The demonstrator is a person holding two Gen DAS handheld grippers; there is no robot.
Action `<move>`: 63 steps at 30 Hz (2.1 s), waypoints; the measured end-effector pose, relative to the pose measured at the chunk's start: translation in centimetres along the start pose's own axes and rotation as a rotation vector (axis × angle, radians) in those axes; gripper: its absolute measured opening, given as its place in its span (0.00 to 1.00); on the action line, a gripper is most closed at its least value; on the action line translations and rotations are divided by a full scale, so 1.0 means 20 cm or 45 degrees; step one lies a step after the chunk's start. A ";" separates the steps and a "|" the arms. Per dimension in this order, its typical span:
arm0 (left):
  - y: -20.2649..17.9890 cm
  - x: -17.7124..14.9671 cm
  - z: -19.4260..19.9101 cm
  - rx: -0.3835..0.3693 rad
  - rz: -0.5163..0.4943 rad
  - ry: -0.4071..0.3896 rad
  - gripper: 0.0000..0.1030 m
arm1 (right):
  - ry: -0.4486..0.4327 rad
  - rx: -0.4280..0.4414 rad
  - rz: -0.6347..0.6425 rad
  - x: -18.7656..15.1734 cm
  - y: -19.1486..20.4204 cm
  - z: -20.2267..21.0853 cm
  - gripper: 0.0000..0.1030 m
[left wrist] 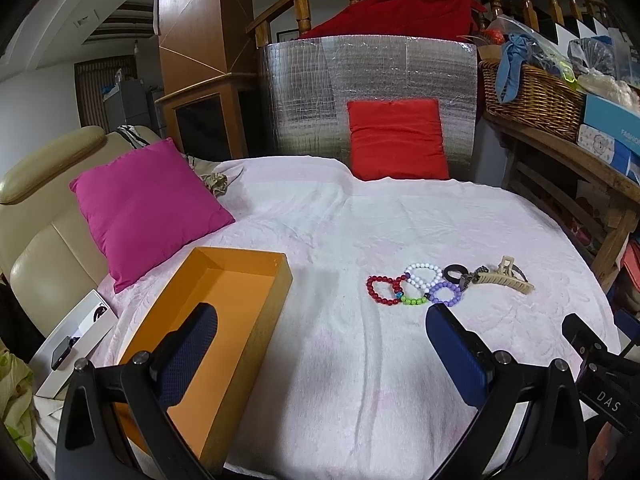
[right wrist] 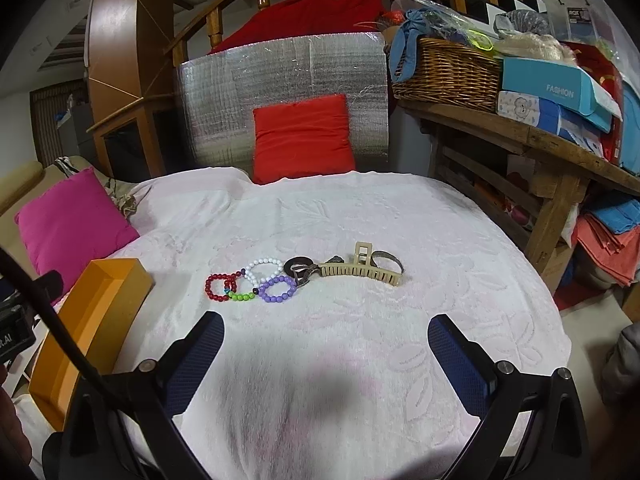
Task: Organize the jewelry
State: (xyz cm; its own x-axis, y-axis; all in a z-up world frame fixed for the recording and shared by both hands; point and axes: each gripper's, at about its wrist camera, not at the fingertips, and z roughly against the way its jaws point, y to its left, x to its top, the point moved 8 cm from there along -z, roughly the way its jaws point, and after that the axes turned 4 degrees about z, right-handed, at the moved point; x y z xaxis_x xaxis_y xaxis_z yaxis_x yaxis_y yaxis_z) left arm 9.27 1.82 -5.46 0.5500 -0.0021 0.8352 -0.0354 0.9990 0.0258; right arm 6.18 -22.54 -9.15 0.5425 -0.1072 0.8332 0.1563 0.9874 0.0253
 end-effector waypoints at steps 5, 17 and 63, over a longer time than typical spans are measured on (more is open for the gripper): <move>-0.03 0.01 -0.05 0.010 -0.014 0.015 1.00 | 0.000 0.004 -0.014 0.03 -0.03 -0.06 1.00; -0.10 0.01 -0.16 0.025 -0.050 0.059 1.00 | 0.026 0.006 -0.094 0.07 -0.17 -0.21 1.00; -0.31 -0.33 -1.20 -0.114 0.059 0.572 1.00 | 0.407 0.074 -0.251 0.09 -0.33 -1.38 0.31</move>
State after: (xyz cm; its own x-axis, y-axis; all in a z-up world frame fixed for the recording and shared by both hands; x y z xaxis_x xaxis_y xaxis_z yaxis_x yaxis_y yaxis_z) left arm 25.86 -3.39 -24.27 0.8575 0.0419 0.5127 -0.0068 0.9975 -0.0701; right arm 28.96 -32.44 -23.04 0.7383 -0.3178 0.5949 0.2412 0.9481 0.2072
